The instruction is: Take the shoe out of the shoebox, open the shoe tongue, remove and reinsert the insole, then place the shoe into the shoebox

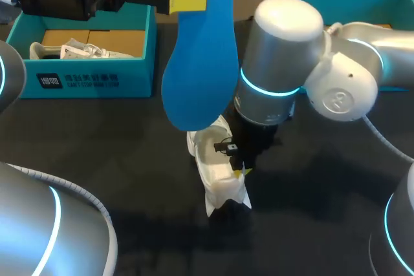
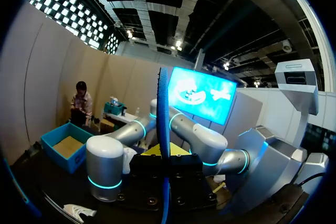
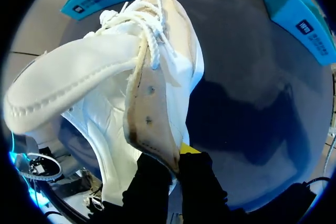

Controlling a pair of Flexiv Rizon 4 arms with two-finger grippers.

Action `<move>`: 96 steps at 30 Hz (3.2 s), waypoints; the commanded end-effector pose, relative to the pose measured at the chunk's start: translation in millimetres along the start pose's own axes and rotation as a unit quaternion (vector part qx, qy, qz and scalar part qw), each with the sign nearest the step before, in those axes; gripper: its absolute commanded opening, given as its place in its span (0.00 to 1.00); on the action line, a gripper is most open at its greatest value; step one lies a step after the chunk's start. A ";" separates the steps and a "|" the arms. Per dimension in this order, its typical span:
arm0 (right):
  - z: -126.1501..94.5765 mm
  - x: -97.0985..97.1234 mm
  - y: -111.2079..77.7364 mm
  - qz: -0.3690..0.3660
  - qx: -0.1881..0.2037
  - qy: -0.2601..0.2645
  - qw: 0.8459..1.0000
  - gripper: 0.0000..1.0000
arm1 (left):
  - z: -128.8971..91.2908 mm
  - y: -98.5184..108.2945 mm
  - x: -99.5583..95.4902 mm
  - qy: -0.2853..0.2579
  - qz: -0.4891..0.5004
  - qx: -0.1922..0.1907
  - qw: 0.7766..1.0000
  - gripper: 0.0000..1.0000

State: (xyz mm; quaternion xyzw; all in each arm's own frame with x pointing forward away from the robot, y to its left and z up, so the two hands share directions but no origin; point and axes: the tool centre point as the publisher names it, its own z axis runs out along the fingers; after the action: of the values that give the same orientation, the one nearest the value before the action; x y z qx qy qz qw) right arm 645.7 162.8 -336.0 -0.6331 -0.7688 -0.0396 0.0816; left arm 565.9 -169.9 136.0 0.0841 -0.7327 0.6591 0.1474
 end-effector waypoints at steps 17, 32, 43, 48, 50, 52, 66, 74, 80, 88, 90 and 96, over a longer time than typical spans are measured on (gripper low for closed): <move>32.7 -25.7 0.9 0.062 -0.003 0.040 0.997 0.00 | 1.0 -1.2 -0.3 -0.001 0.000 -0.002 1.000 0.00; 52.9 -32.0 -0.5 0.090 -0.002 0.058 0.994 0.00 | 1.0 -1.2 -0.3 -0.001 0.000 -0.002 1.000 0.00; 51.3 -32.7 -3.3 0.090 0.001 0.055 0.994 0.03 | 1.0 -1.2 -0.3 -0.001 0.000 -0.002 1.000 0.00; 43.9 -32.8 -3.4 0.078 0.007 0.047 0.996 0.37 | 1.0 -1.2 -0.3 -0.001 0.000 -0.002 1.000 0.00; 40.9 -32.3 -3.2 0.075 0.008 0.045 0.996 0.50 | 1.0 -1.2 -0.3 -0.001 0.000 -0.002 1.000 0.00; 37.2 -30.2 -3.0 0.072 0.008 0.044 0.996 0.84 | 1.0 -1.2 -0.3 -0.001 0.000 -0.002 1.000 0.00; -26.0 -16.7 -8.3 0.017 -0.015 0.086 0.996 1.00 | 1.0 -1.2 -0.3 -0.001 0.000 -0.002 1.000 0.00; -50.2 -21.5 -14.9 -0.008 -0.037 0.105 0.994 1.00 | 1.0 -1.2 -0.3 -0.001 0.000 -0.002 1.000 0.00; -50.2 -21.5 -14.9 -0.008 -0.037 0.105 0.994 1.00 | 1.0 -1.2 -0.3 -0.001 0.000 -0.002 1.000 0.00; -57.9 -28.3 -5.2 -0.022 -0.041 0.233 0.971 1.00 | 1.0 -1.2 -0.3 -0.001 0.000 -0.002 1.000 0.00; -65.7 -35.0 -4.8 -0.019 -0.054 0.255 0.965 1.00 | 1.0 -1.2 -0.3 -0.001 0.000 -0.002 1.000 0.00; -86.6 -50.9 -5.9 -0.002 -0.071 0.290 0.954 1.00 | 1.0 -1.2 -0.3 -0.001 0.000 -0.002 1.000 0.00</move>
State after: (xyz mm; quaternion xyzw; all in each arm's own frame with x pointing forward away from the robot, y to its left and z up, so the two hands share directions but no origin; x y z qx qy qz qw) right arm 671.9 127.1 -263.0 -0.6031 -0.7337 -0.2191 0.2237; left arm 565.9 -169.9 136.0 0.0841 -0.7327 0.6591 0.1473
